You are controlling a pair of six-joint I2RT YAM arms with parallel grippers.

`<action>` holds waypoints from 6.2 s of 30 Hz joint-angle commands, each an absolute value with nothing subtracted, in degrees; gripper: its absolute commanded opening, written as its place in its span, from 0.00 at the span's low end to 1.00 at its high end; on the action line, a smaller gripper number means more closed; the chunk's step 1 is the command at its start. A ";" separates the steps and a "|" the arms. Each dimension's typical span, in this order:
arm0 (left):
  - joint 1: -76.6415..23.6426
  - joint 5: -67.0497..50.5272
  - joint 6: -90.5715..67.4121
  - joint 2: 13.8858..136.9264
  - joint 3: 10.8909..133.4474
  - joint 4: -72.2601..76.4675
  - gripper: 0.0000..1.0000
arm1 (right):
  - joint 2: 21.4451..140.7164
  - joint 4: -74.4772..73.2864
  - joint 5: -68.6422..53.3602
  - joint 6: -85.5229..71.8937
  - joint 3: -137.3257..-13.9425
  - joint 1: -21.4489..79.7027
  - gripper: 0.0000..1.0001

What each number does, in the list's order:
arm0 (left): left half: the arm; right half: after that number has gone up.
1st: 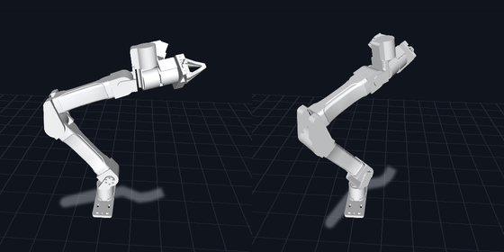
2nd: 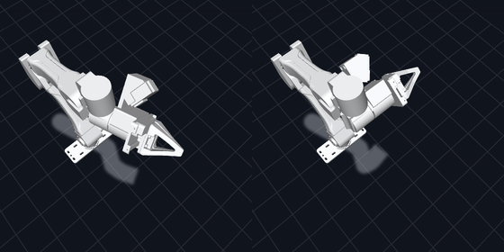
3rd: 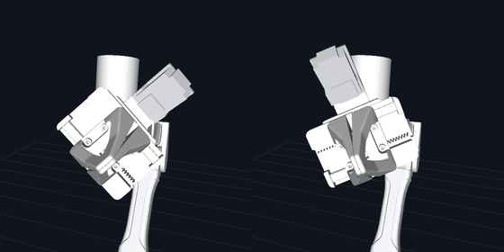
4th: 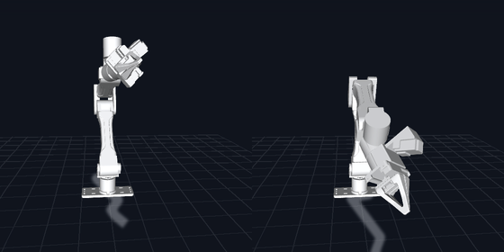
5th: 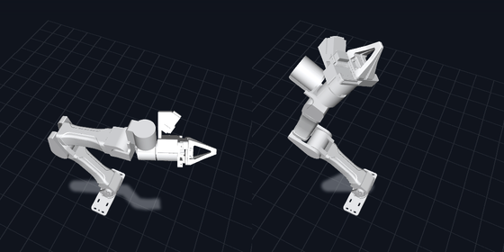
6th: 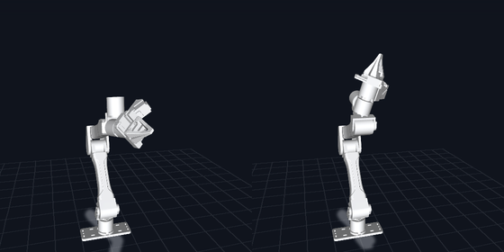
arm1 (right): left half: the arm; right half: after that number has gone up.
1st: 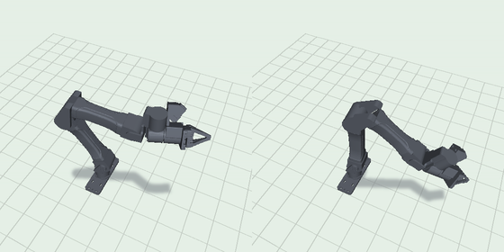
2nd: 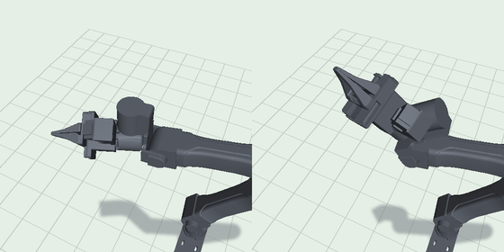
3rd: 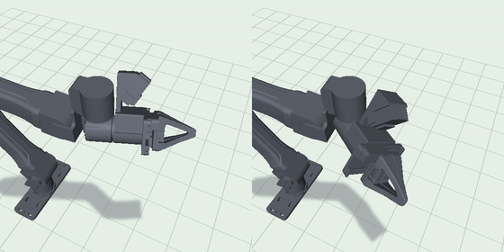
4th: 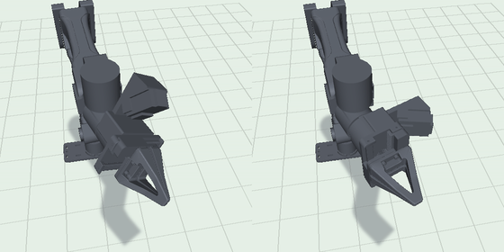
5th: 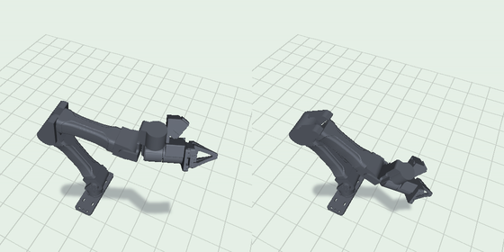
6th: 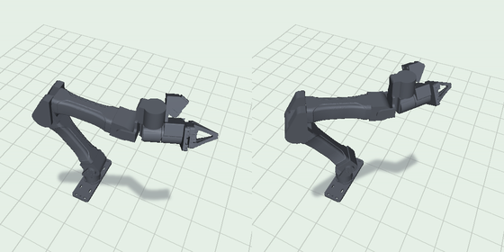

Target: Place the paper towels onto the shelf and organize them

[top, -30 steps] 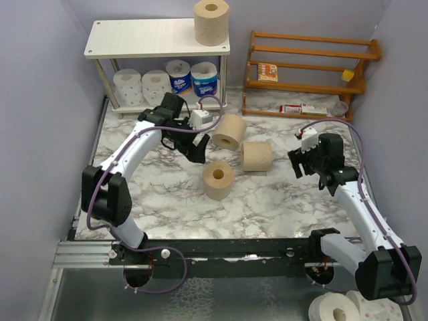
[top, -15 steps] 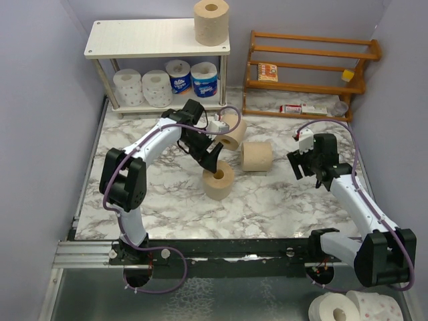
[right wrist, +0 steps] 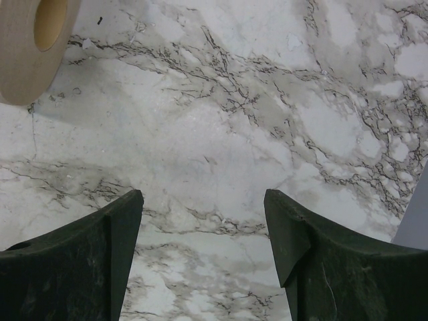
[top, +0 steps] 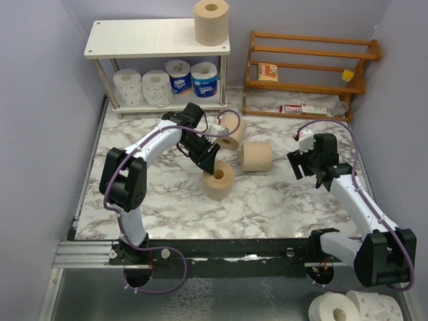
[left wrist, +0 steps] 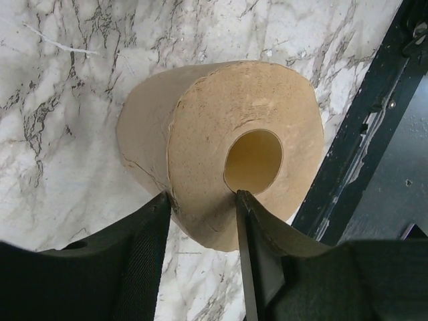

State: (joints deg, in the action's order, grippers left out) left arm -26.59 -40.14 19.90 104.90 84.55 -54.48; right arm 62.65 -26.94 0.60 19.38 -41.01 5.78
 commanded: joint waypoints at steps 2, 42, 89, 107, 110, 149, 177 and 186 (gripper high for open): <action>-26.63 -42.85 20.50 104.81 83.92 -54.01 0.37 | 61.79 -25.15 1.52 19.93 -41.18 5.69 0.74; -24.63 -9.39 -26.07 97.09 118.39 -49.74 0.00 | 66.42 -25.58 2.78 19.95 -41.58 5.71 0.74; 5.03 30.60 -51.22 114.13 146.16 -26.29 0.00 | 69.33 -24.92 3.07 20.39 -40.09 5.67 0.74; 5.97 26.09 -54.43 116.28 144.22 -24.19 0.00 | 70.31 -25.06 2.90 20.39 -40.30 5.71 0.74; 5.92 25.83 -54.67 116.28 144.08 -23.88 0.00 | 70.39 -25.15 2.81 20.37 -40.25 5.71 0.74; -3.25 -45.56 -13.61 103.38 116.71 -12.11 0.99 | 70.35 -25.16 2.58 20.48 -40.31 5.71 0.75; -36.29 4.73 29.77 103.30 76.83 -2.28 0.99 | 72.16 -25.14 3.16 20.39 -40.34 5.65 0.75; -36.86 5.49 31.84 104.27 73.63 0.57 0.88 | 72.44 -25.19 3.08 20.39 -40.40 5.70 0.75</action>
